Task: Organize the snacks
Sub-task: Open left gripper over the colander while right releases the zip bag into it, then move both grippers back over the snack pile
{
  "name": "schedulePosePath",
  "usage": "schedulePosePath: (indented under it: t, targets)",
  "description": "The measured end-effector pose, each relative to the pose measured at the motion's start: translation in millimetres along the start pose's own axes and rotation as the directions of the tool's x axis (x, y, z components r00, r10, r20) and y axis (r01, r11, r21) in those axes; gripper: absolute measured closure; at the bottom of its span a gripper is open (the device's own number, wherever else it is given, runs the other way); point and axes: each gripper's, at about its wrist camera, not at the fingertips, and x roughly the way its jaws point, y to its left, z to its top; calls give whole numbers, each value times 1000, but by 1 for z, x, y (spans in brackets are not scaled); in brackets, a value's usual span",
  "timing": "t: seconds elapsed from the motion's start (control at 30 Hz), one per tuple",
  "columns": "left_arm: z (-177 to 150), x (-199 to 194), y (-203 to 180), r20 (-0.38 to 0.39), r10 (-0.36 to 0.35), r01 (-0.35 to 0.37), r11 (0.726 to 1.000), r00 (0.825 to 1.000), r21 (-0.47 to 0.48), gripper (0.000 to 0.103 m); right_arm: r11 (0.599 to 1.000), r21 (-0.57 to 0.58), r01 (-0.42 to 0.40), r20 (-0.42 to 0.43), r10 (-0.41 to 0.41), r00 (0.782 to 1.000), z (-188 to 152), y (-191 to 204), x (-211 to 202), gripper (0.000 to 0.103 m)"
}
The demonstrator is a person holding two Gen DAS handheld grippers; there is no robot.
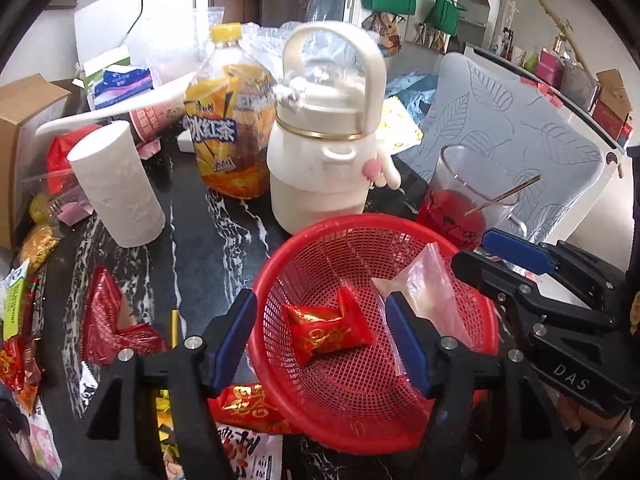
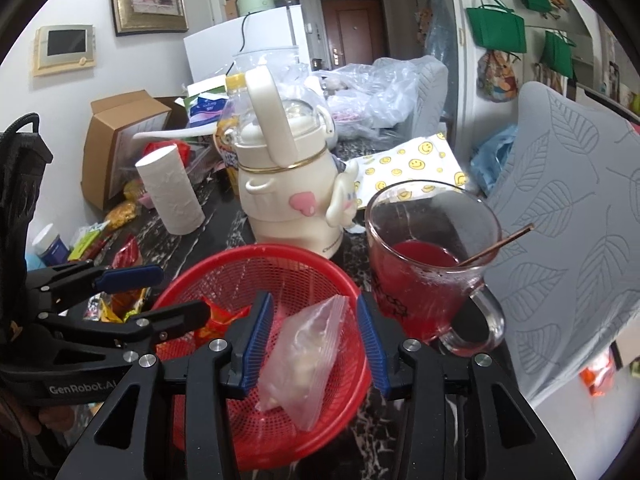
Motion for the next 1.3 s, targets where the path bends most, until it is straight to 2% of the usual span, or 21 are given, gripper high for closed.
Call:
schedulePosePath:
  t: [0.3, 0.4, 0.73, 1.3]
  targets:
    - [-3, -46, 3, 83, 26, -25, 999, 996, -21, 38, 999, -27, -20, 40, 21, 999, 5, 16, -33, 60]
    - [-6, -62, 4, 107, 43, -41, 999, 993, -24, 38, 999, -44, -30, 63, 33, 997, 5, 25, -45, 54]
    - [-26, -115, 14, 178, 108, -97, 993, 978, -69, 38, 991, -99, -87, 108, 98, 989, 1, 57, -77, 54]
    - [-80, -171, 28, 210, 196, -166, 974, 958, -152, 37, 961, -182, -209, 109, 231, 967, -26, 111, -113, 54]
